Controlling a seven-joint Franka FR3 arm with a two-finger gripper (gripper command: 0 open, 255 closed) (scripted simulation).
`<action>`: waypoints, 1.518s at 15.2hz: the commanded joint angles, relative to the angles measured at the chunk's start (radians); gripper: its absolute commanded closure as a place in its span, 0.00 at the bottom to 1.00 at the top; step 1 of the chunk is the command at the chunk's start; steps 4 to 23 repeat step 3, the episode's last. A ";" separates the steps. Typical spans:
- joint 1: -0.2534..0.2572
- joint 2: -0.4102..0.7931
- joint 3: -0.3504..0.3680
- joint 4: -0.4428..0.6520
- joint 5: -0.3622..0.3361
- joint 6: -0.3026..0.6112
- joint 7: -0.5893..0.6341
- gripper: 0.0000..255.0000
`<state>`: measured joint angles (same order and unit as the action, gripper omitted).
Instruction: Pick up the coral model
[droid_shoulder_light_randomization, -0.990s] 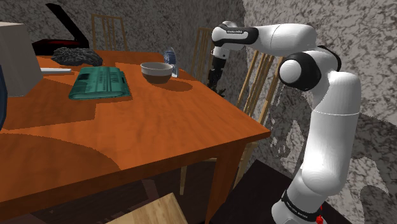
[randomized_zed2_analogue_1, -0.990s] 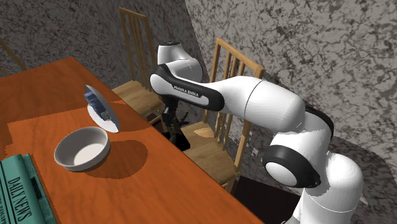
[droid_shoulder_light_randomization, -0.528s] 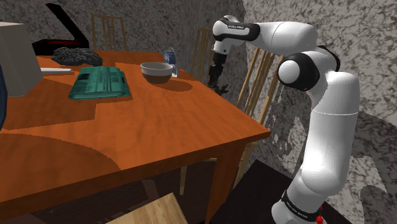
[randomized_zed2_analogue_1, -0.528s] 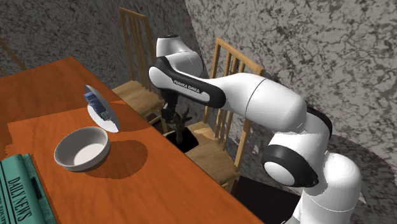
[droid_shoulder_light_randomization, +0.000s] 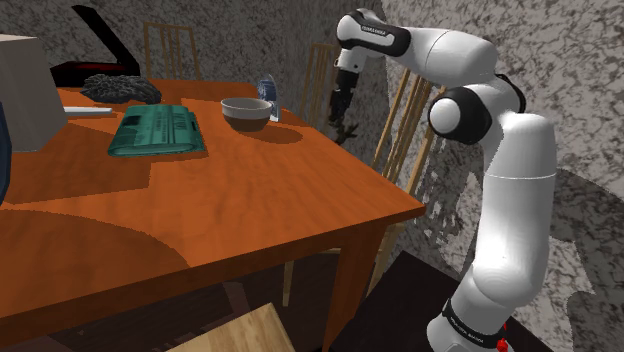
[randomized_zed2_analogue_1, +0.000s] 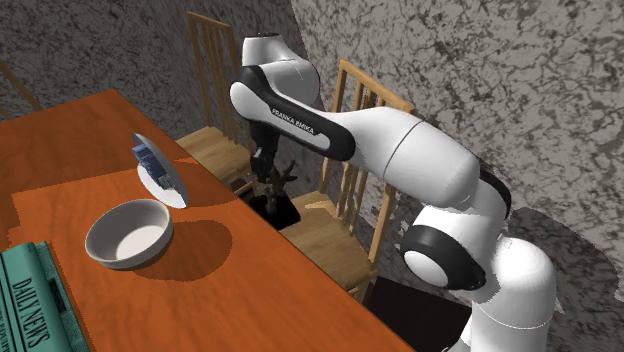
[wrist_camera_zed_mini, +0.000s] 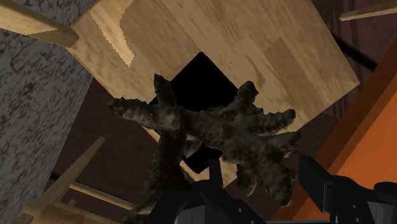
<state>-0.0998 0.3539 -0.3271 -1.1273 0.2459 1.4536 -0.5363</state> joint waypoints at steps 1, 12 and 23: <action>-0.008 0.017 0.000 0.058 0.006 -0.039 0.005 1.00; -0.009 0.018 0.001 0.062 0.007 -0.042 0.005 1.00; -0.009 0.018 0.001 0.062 0.007 -0.042 0.005 1.00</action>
